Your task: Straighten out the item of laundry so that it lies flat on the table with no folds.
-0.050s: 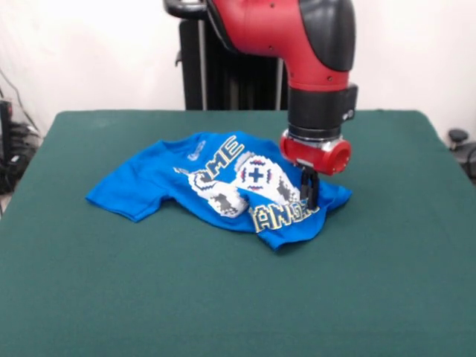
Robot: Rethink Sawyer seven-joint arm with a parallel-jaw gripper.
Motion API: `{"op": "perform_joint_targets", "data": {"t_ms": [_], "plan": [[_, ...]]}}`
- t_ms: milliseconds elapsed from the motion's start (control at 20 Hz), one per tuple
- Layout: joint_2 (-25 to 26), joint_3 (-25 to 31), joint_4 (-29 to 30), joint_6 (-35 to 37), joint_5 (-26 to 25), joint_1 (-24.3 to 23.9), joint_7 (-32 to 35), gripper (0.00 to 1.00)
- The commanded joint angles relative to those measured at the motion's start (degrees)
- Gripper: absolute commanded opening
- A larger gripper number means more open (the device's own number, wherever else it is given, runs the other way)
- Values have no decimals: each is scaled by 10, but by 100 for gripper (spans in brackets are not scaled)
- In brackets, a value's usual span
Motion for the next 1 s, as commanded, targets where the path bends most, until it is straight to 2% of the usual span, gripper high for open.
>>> {"op": "perform_joint_targets", "data": {"t_ms": [50, 500, 1000], "plan": [[9, 113, 72, 65, -9, -13, 147, 0], [16, 133, 80, 80, -2, -35, 127, 0], [-3, 156, 110, 105, 1, -50, 119, 0]]}}
